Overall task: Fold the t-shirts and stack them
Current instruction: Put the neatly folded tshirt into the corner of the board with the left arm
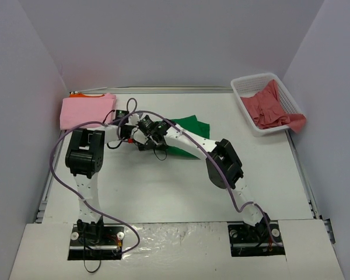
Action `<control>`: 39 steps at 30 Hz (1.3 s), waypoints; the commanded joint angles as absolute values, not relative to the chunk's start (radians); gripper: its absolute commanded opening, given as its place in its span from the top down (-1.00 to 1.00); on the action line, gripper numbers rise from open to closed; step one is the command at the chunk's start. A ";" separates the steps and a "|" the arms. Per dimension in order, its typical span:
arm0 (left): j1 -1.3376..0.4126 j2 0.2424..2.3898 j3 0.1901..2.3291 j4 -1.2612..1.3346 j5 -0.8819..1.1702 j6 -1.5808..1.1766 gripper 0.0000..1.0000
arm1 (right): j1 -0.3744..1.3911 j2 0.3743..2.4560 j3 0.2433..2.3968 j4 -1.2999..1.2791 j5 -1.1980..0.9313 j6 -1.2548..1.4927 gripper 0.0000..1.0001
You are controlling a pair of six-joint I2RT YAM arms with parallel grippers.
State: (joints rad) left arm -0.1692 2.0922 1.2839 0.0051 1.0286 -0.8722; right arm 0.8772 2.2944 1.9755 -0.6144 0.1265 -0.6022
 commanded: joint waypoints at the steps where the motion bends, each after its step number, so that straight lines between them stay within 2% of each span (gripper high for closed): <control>1: -0.209 2.131 1.312 -0.074 0.953 -0.828 -0.89 | 0.871 2.270 2.048 -0.663 0.144 -0.598 1.00; 14: -0.225 2.250 1.445 -0.081 0.976 -0.813 -0.92 | 0.879 2.289 2.066 -0.692 0.124 -0.594 1.00; 17: -0.238 2.272 1.466 -0.061 1.014 -0.827 -0.40 | 0.879 2.293 2.068 -0.693 0.120 -0.594 1.00; 18: -0.244 2.278 1.457 -0.017 1.025 -0.862 0.11 | 0.879 2.296 2.069 -0.693 0.120 -0.594 1.00; 20: -0.250 2.279 1.453 0.040 1.043 -0.890 0.83 | 0.879 2.310 2.080 -0.693 0.121 -0.591 1.00; 21: -0.256 2.284 1.456 0.047 1.048 -0.893 0.95 | 0.879 2.318 2.083 -0.693 0.115 -0.588 1.00; 23: -0.258 2.289 1.476 0.046 1.051 -0.890 0.95 | 0.882 2.322 2.085 -0.698 0.114 -0.584 0.99; 24: -0.258 2.289 1.482 0.034 1.048 -0.887 0.95 | 0.884 2.318 2.074 -0.703 0.103 -0.586 0.26; 25: -0.255 2.290 1.502 0.022 1.046 -0.868 0.95 | 0.890 2.310 2.057 -0.707 0.086 -0.587 -0.20; 26: -0.253 2.292 1.512 0.008 1.045 -0.856 0.95 | 0.891 2.269 2.031 -0.707 0.078 -0.589 -0.99; 29: -0.241 2.293 1.532 -0.048 1.045 -0.828 0.95 | 0.881 2.068 1.838 -0.709 -0.042 -0.623 -1.00; 31: -0.232 2.287 1.532 -0.048 1.045 -0.824 0.95 | 0.864 1.920 1.631 -0.718 -0.113 -0.656 -1.00; 34: -0.212 2.270 1.540 -0.067 1.039 -0.799 0.95 | 0.783 1.593 1.412 -0.785 -0.222 -0.736 -1.00; 37: -0.204 2.246 1.555 -0.151 0.977 -0.718 0.95 | 0.609 1.462 1.266 -0.798 -0.197 -0.775 -1.00; 39: -0.201 2.249 1.635 -0.340 0.916 -0.569 0.95 | 0.515 1.442 1.217 -0.784 -0.123 -0.769 -1.00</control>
